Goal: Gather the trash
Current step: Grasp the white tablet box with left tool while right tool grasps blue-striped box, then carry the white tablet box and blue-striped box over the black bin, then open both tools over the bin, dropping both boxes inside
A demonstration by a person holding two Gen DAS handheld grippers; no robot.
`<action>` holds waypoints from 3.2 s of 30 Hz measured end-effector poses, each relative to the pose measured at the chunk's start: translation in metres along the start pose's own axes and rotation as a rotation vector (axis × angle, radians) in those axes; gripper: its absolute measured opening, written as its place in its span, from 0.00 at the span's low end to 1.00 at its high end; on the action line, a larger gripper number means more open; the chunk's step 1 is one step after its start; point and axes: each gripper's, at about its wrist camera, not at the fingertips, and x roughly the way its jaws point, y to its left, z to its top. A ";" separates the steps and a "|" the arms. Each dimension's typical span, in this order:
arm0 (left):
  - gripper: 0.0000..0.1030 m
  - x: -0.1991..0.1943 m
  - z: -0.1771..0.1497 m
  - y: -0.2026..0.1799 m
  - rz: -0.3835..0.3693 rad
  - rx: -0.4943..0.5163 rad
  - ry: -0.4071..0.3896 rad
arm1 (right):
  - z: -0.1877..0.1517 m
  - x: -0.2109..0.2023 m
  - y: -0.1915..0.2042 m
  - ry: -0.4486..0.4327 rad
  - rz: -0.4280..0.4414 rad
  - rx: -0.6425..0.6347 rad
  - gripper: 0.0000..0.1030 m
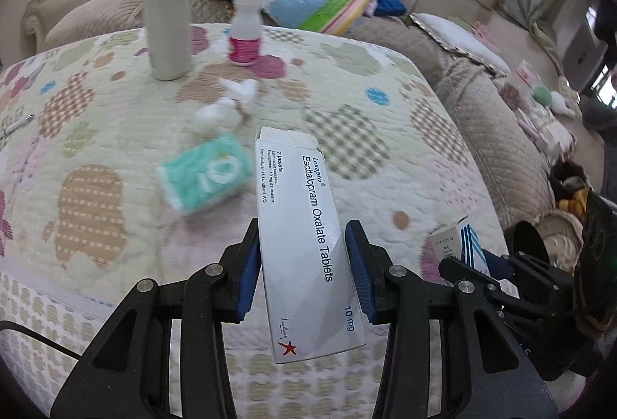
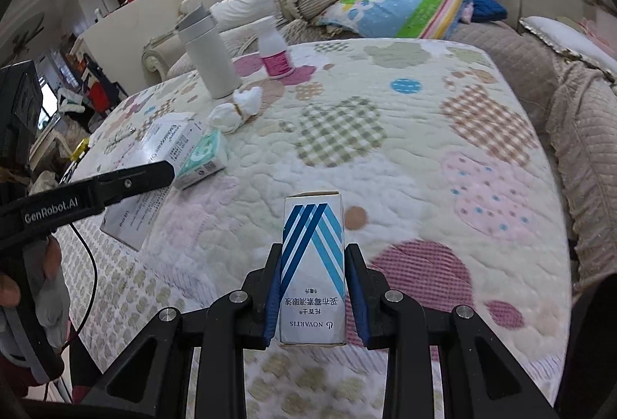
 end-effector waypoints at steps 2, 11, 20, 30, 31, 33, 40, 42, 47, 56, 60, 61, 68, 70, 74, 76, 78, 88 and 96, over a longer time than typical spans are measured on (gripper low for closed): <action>0.39 0.003 -0.002 -0.011 -0.010 0.015 0.008 | -0.004 -0.007 -0.008 -0.006 -0.014 0.012 0.29; 0.39 0.015 -0.008 -0.066 -0.053 0.098 0.030 | -0.019 -0.037 -0.046 -0.039 -0.059 0.086 0.29; 0.39 0.023 -0.011 -0.122 -0.100 0.181 0.044 | -0.034 -0.066 -0.087 -0.074 -0.113 0.160 0.29; 0.39 0.037 -0.019 -0.179 -0.153 0.261 0.076 | -0.053 -0.094 -0.130 -0.094 -0.164 0.240 0.29; 0.39 0.039 -0.020 -0.183 -0.157 0.266 0.079 | -0.055 -0.096 -0.134 -0.095 -0.168 0.247 0.29; 0.39 0.042 -0.021 -0.195 -0.166 0.285 0.085 | -0.059 -0.100 -0.143 -0.099 -0.178 0.266 0.29; 0.39 0.053 -0.026 -0.224 -0.181 0.330 0.106 | -0.071 -0.111 -0.167 -0.106 -0.204 0.315 0.29; 0.39 0.055 -0.027 -0.232 -0.183 0.341 0.110 | -0.074 -0.114 -0.175 -0.109 -0.210 0.332 0.29; 0.39 0.063 -0.030 -0.250 -0.193 0.367 0.126 | -0.082 -0.118 -0.194 -0.108 -0.223 0.373 0.29; 0.39 0.074 -0.034 -0.278 -0.235 0.399 0.152 | -0.098 -0.122 -0.220 -0.103 -0.251 0.431 0.29; 0.39 0.079 -0.036 -0.290 -0.266 0.398 0.171 | -0.104 -0.122 -0.229 -0.098 -0.258 0.450 0.29; 0.39 0.080 -0.037 -0.294 -0.274 0.399 0.176 | -0.106 -0.121 -0.231 -0.096 -0.259 0.456 0.29; 0.39 0.086 -0.040 -0.310 -0.297 0.415 0.193 | -0.115 -0.120 -0.243 -0.084 -0.265 0.487 0.29; 0.39 0.089 -0.041 -0.313 -0.304 0.413 0.200 | -0.117 -0.120 -0.247 -0.083 -0.267 0.495 0.29; 0.39 0.093 -0.042 -0.317 -0.317 0.412 0.208 | -0.119 -0.119 -0.252 -0.080 -0.271 0.504 0.29; 0.39 0.094 -0.042 -0.318 -0.326 0.408 0.211 | -0.120 -0.119 -0.255 -0.078 -0.276 0.510 0.29; 0.40 0.095 -0.042 -0.319 -0.332 0.406 0.213 | -0.121 -0.119 -0.257 -0.075 -0.278 0.517 0.29; 0.42 0.098 -0.042 -0.324 -0.378 0.388 0.228 | -0.125 -0.121 -0.268 -0.073 -0.308 0.549 0.29; 0.43 0.100 -0.041 -0.321 -0.393 0.384 0.243 | -0.126 -0.120 -0.273 -0.058 -0.324 0.556 0.30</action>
